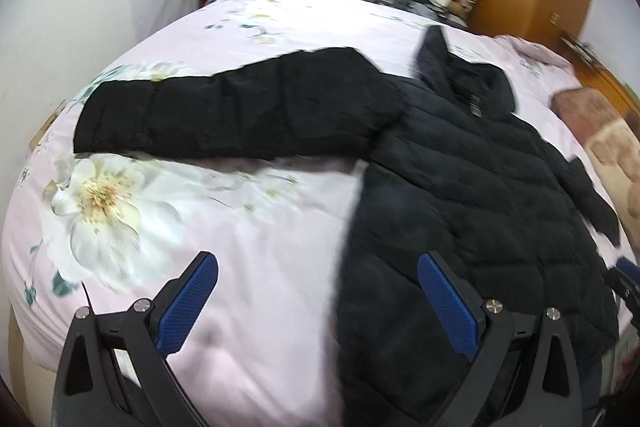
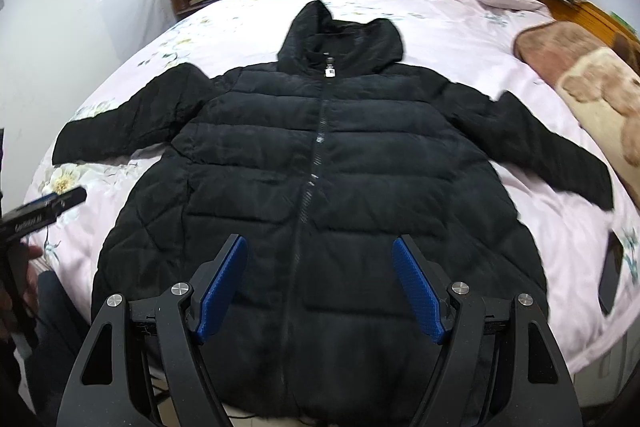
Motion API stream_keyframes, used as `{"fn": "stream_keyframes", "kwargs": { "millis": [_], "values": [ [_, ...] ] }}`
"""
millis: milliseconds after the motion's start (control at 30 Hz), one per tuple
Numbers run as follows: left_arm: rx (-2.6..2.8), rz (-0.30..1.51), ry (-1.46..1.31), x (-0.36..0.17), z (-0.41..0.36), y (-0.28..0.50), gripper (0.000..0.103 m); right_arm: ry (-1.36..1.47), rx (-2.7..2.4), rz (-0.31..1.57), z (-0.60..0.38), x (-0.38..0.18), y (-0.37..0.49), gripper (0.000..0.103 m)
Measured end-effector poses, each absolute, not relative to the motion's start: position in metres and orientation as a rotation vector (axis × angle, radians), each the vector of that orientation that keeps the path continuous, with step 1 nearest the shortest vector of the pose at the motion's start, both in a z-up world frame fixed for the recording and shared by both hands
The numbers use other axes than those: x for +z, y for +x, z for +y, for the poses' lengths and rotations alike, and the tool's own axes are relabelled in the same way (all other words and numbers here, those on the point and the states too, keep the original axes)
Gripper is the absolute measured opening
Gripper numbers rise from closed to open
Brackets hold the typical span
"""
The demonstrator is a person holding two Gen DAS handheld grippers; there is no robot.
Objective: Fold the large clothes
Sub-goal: 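Grasp one jacket sleeve cuff with the left tool and lift it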
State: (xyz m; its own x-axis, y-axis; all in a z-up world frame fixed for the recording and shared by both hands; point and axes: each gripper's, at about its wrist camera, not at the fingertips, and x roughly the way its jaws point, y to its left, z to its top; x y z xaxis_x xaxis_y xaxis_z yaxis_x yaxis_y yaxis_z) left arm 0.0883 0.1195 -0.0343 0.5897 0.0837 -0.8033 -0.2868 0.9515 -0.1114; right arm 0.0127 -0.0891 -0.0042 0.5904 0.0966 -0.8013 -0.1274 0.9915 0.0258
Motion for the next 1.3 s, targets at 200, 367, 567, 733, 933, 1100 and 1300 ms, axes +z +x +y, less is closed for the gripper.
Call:
{"fn": "stream_keyframes", "kwargs": {
  "millis": [200,367,567,733,933,1100,1300],
  "values": [
    [0.296,0.919,-0.332,-0.052,0.179,0.114,0.098,-0.087,0.162,0.951,-0.064,-0.018,0.050,0.075],
    [0.398,0.903,-0.416,-0.068,0.236,0.130,0.098,-0.111,0.180,0.974,-0.048,-0.032,0.078,0.075],
    [0.537,0.866,-0.503,-0.087,0.304,0.141,0.098,-0.133,0.174,0.999,-0.041,-0.048,0.104,0.075],
    [0.588,0.833,-0.563,-0.098,0.337,0.148,0.092,-0.149,0.148,1.021,-0.044,-0.060,0.117,0.075],
    [0.606,0.848,-0.464,-0.106,0.341,0.169,0.048,-0.156,0.083,1.055,-0.059,-0.074,0.125,0.075],
    [0.548,0.852,-0.452,-0.087,0.334,0.174,0.011,-0.158,0.071,1.065,-0.067,-0.075,0.119,0.075],
    [0.417,0.760,-0.419,-0.019,0.299,0.168,0.010,-0.187,0.058,1.034,-0.073,-0.064,0.105,0.075]
  ]
}}
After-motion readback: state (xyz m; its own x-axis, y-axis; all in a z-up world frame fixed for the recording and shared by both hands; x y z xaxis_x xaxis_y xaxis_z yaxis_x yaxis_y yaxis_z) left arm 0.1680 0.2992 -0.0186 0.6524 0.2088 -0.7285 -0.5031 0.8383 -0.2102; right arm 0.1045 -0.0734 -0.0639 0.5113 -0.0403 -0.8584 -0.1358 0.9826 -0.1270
